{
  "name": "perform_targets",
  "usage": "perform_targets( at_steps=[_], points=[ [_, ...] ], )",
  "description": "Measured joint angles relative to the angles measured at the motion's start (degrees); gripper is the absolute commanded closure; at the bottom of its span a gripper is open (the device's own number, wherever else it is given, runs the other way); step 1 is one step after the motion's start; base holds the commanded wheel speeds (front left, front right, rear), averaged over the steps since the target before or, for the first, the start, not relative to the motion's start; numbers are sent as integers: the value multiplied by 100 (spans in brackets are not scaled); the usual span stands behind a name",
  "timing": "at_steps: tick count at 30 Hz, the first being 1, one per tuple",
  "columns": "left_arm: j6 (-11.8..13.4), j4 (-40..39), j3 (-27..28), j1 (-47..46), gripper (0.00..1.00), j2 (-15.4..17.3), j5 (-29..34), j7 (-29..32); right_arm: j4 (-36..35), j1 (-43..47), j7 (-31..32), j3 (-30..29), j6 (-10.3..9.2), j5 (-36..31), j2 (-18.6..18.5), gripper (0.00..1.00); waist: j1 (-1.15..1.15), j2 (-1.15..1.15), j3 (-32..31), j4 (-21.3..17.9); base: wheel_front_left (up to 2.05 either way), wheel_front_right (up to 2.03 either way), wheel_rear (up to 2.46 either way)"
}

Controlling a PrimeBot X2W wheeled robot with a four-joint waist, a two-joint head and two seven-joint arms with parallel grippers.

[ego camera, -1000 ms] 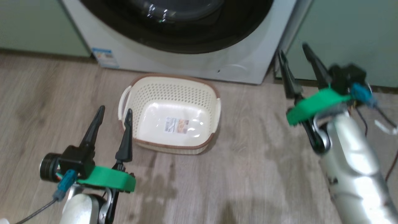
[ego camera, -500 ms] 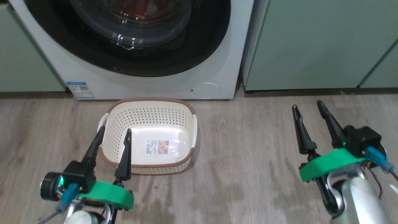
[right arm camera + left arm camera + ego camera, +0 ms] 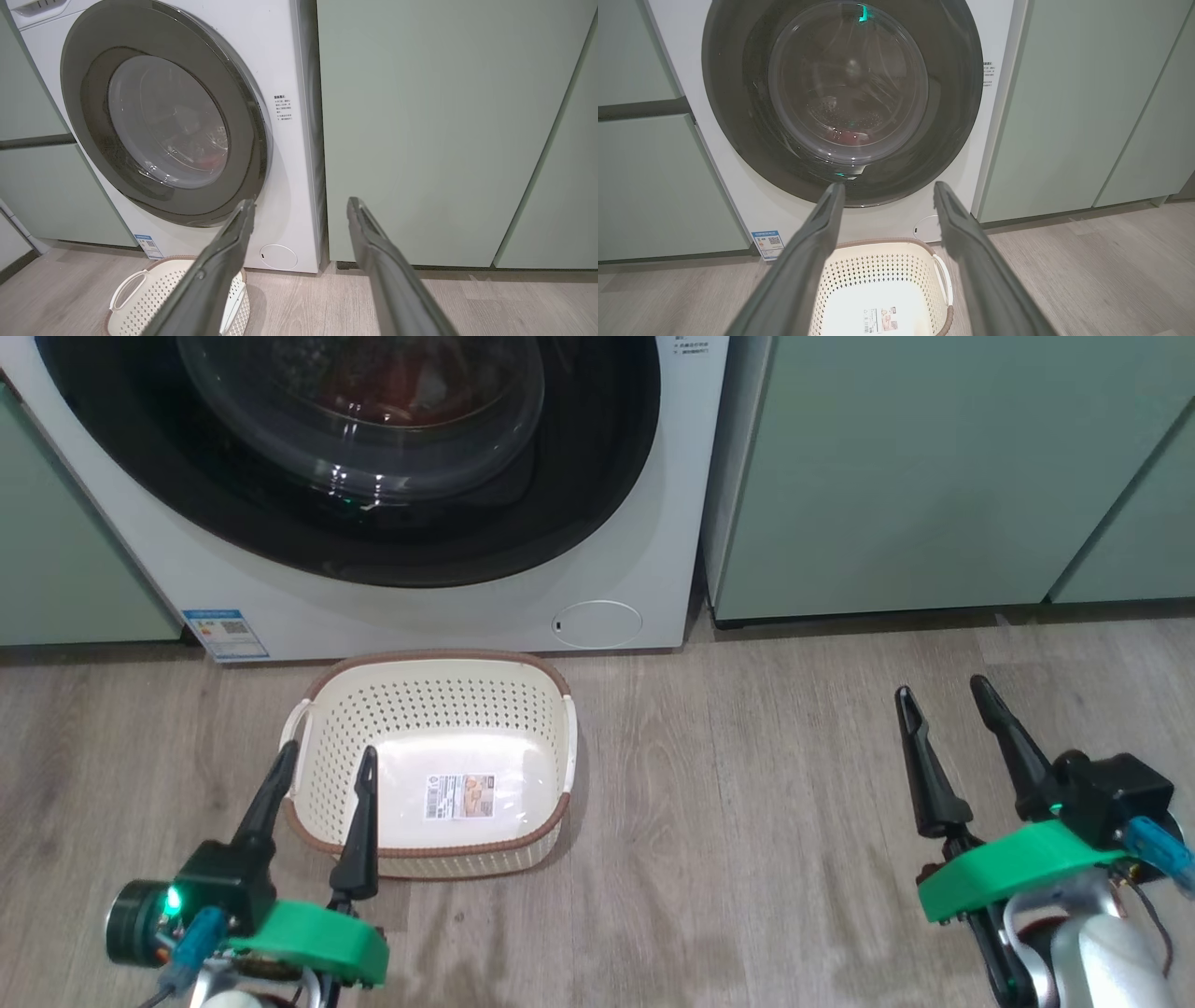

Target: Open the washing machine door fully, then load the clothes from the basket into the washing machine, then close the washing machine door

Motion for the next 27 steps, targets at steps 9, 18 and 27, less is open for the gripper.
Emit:
perform_targets(
  at_steps=[9, 18, 27],
  points=[
    [34, -49, -14, 16, 0, 31, -52, 1, -114, 39, 44, -70, 0, -1, 3, 0, 0, 0, 52, 19, 0, 0, 0],
    [74, -52, -30, 16, 0, 45, -58, 1, -148, 39, 69, -93, 0, -43, 4, 0, 0, 0, 56, 22, 0, 0, 0],
    [126, -49, -27, 13, 0, 64, -103, -1, -174, 39, 69, -105, 0, -43, 4, 0, 0, 0, 68, 34, 0, 0, 0]
  ],
)
